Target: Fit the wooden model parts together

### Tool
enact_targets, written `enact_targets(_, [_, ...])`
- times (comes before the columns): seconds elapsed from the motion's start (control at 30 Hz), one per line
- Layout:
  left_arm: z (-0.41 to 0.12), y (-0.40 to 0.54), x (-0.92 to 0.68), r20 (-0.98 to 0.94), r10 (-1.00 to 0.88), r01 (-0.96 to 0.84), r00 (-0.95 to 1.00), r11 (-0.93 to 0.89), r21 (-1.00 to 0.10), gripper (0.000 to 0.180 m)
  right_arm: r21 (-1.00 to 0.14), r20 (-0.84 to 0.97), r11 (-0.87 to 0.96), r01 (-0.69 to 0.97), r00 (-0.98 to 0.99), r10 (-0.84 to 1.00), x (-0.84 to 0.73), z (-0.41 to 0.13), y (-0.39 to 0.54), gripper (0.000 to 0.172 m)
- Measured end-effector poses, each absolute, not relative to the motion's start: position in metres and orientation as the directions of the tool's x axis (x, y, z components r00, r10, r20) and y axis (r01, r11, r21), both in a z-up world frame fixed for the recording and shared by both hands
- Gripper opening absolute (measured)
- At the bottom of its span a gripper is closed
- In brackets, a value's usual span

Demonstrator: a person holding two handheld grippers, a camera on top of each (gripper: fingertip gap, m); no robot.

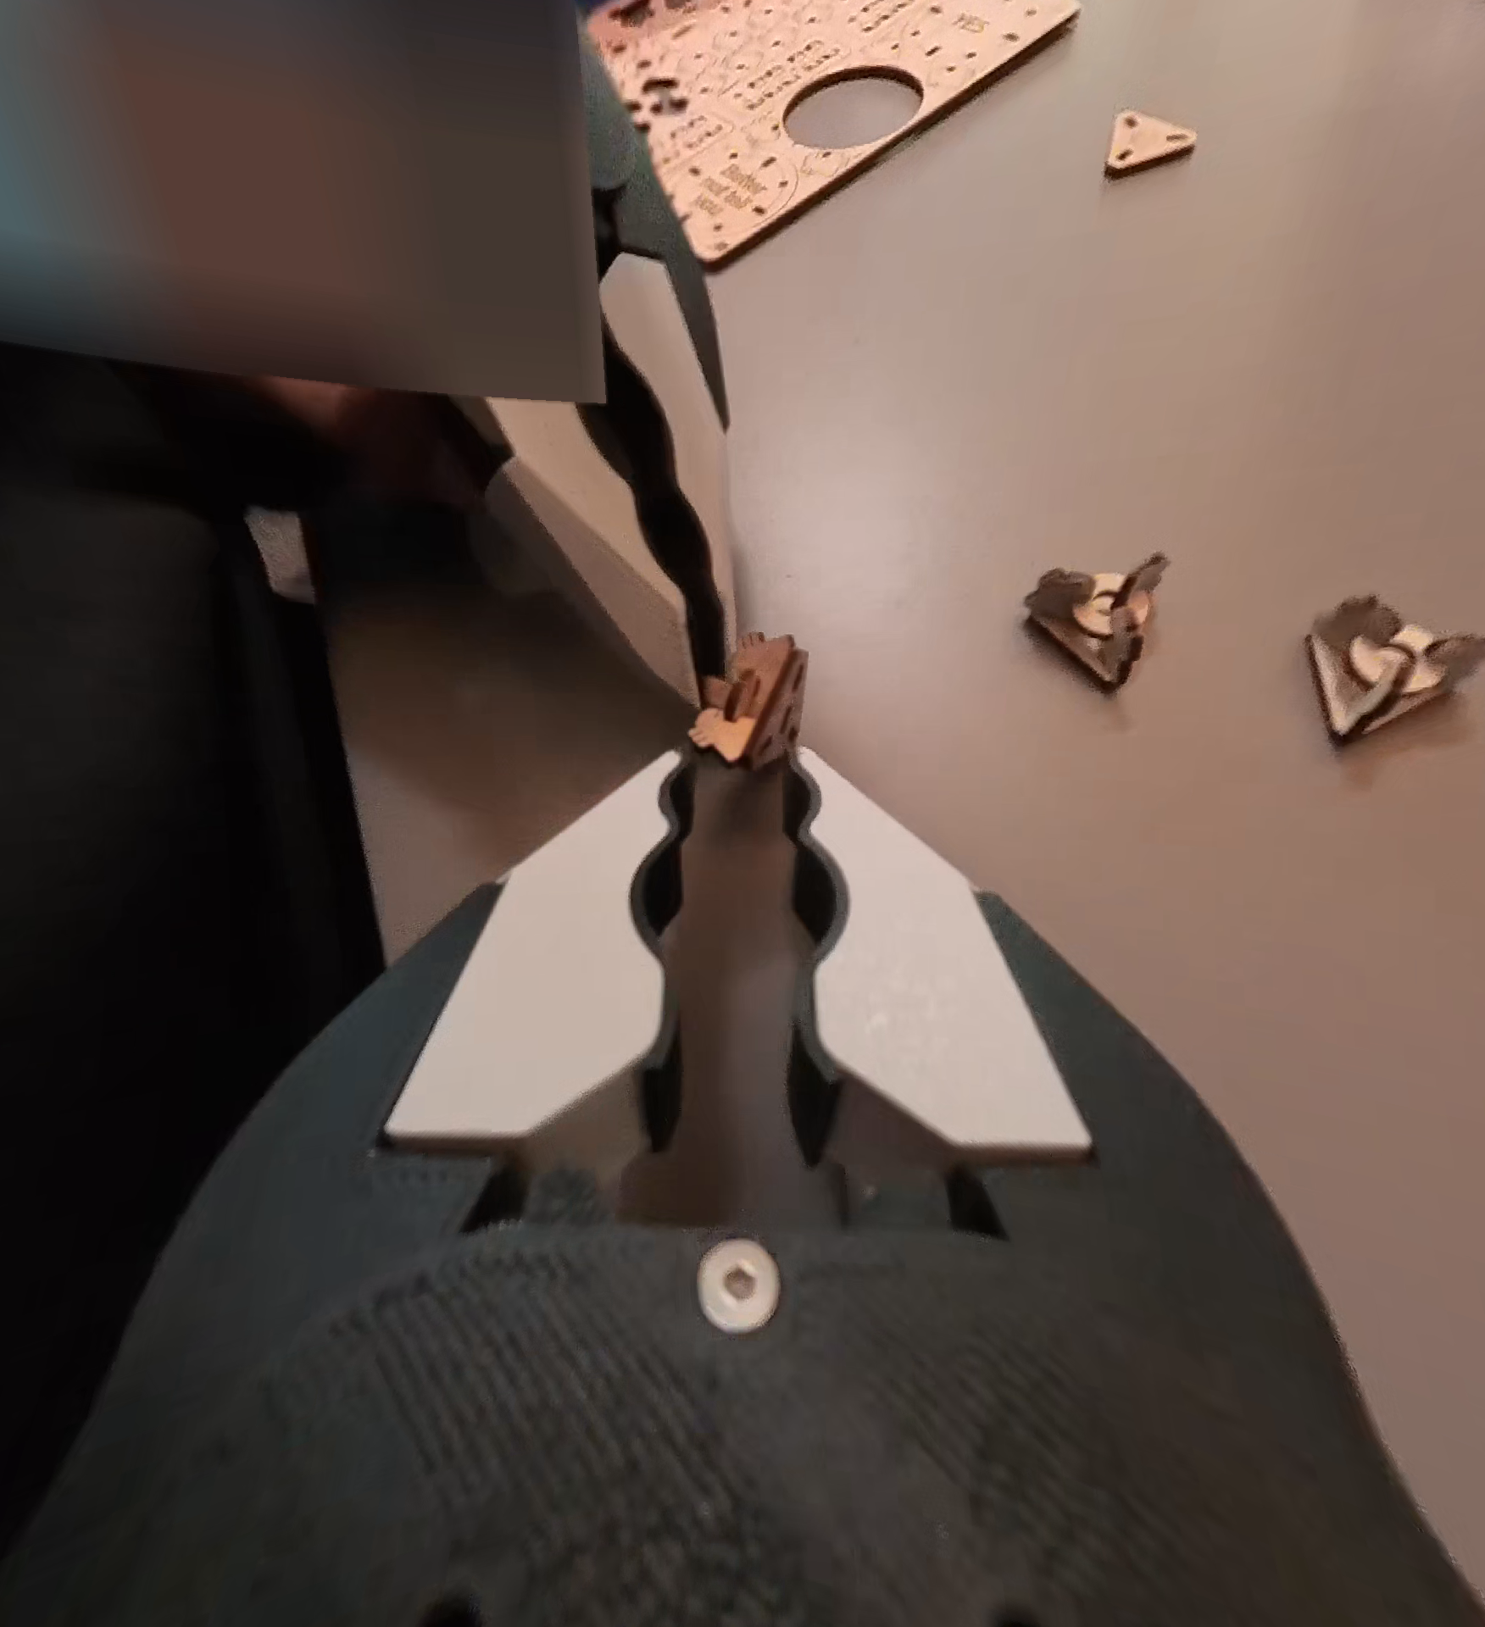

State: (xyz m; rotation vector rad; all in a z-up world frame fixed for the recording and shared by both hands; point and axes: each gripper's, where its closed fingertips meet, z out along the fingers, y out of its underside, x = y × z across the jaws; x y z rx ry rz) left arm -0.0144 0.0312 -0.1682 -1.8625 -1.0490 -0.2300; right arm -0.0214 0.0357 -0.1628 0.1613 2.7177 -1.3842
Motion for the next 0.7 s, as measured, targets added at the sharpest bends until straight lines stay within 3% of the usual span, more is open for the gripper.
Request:
enact_targets(0.13, [-0.164,0.031,-0.014,0.582,0.559,0.765,0.59,-0.157,-0.625,0.004,-0.772,-0.077,0.63,0.082,-0.996,0.035,-0.021,-0.174,0.037,0.012])
enact_targets(0.43, [-0.163,0.025,-0.018,0.499,0.625,0.734,0.6,-0.182,-0.655,0.024,-0.7,-0.56,0.487,0.522,-0.825,0.079,-0.025,-0.154,0.029,0.0])
enact_targets(0.5, [-0.166,0.025,-0.02,0.481,0.643,0.735,0.596,-0.194,-0.65,0.019,-0.69,-0.561,0.492,0.531,-0.822,0.098,-0.028,-0.157,0.03,0.0])
enact_targets(0.57, [-0.168,0.023,-0.02,0.464,0.656,0.735,0.595,-0.211,-0.645,0.002,-0.687,-0.541,0.507,0.521,-0.832,0.121,-0.031,-0.161,0.032,0.0])
enact_targets(0.7, [-0.162,0.025,-0.022,0.508,0.635,0.749,0.581,-0.173,-0.64,0.003,-0.695,-0.475,0.532,0.484,-0.864,0.167,-0.039,-0.168,0.038,0.001])
